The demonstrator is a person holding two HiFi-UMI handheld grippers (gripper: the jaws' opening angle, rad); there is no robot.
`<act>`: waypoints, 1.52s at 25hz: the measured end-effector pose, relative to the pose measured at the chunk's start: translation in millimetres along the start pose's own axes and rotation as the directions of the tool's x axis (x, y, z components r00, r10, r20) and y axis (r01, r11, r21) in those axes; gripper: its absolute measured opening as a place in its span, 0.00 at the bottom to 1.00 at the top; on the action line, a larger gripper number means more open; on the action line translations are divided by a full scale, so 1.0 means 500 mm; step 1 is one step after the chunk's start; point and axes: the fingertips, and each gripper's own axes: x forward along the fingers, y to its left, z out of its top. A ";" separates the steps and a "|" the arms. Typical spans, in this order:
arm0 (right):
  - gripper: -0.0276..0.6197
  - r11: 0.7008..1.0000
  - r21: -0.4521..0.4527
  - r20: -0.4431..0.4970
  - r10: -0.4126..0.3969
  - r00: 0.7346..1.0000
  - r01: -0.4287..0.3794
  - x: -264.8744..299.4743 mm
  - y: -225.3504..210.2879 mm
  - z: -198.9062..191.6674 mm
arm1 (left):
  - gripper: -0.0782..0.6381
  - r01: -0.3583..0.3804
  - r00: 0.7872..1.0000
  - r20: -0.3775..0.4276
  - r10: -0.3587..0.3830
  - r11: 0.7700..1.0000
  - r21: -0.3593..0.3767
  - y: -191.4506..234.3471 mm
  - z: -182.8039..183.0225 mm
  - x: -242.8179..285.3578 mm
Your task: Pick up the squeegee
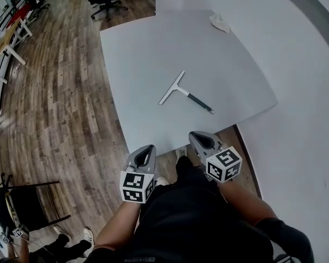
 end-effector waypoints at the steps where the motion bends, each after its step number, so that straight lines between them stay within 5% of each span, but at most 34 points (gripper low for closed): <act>1: 0.05 1.000 0.000 -0.005 0.005 1.000 -0.005 0.010 -0.008 0.002 | 0.12 -0.005 1.000 -0.005 0.005 1.000 -0.002 0.004 0.001 0.007; 11: 0.05 0.997 -0.069 -0.107 0.025 0.994 -0.032 0.112 -0.110 -0.008 | 0.12 0.027 0.998 -0.067 -0.019 0.994 0.110 0.019 -0.003 0.129; 21: 0.06 0.986 -0.160 -0.275 -0.003 0.961 -0.043 0.231 -0.279 -0.058 | 0.12 0.015 0.982 -0.187 0.002 0.996 0.088 0.047 -0.003 0.287; 31: 0.20 0.961 -0.270 -0.418 -0.055 0.907 -0.066 0.394 -0.402 -0.115 | 0.12 -0.002 0.968 -0.252 0.013 0.999 0.043 0.087 -0.025 0.392; 38: 0.20 0.919 -0.373 -0.498 -0.081 0.863 -0.129 0.470 -0.435 -0.148 | 0.12 -0.030 0.963 -0.267 0.030 1.000 0.005 0.102 -0.036 0.431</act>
